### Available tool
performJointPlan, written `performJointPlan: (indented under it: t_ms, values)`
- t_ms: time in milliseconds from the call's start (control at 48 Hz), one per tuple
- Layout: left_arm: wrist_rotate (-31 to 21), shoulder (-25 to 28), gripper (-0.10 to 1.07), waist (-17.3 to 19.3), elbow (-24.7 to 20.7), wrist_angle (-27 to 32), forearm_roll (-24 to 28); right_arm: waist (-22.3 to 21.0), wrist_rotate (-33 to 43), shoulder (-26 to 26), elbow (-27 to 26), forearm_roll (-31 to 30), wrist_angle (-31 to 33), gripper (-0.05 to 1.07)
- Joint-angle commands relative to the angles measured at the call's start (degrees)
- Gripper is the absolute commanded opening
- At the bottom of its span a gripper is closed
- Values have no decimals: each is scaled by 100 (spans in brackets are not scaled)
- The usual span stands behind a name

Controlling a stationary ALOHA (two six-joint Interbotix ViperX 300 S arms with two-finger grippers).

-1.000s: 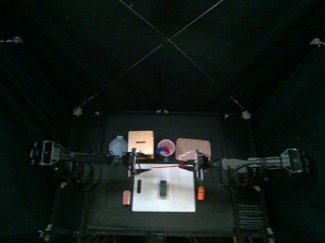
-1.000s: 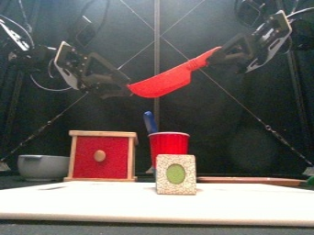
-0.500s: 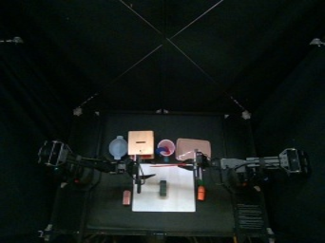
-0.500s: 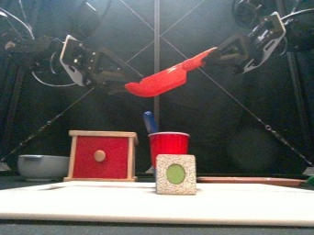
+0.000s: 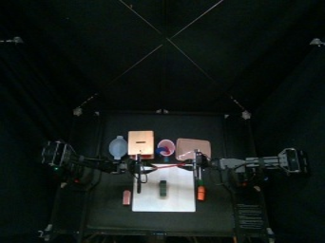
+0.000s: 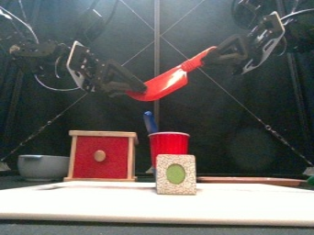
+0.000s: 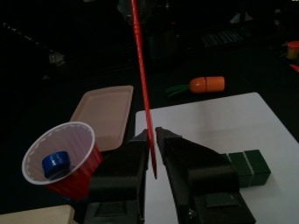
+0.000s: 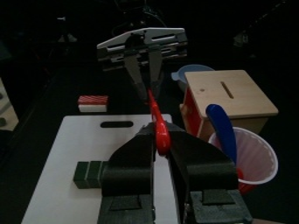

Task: Cut sushi roll

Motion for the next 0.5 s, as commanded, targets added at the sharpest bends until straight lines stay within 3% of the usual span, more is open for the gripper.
performJointPlan:
  t_ms: [0,271,479]
  values:
    - [18,-35,56,-9,-123,-44,-9,35,-9,-35,-97,123,-70,45]
    - [9,62,54,-9,-132,-26,-26,193,-9,18,-79,299,-70,45]
    - [9,18,42,-44,-26,62,-88,413,0,114,70,422,9,45]
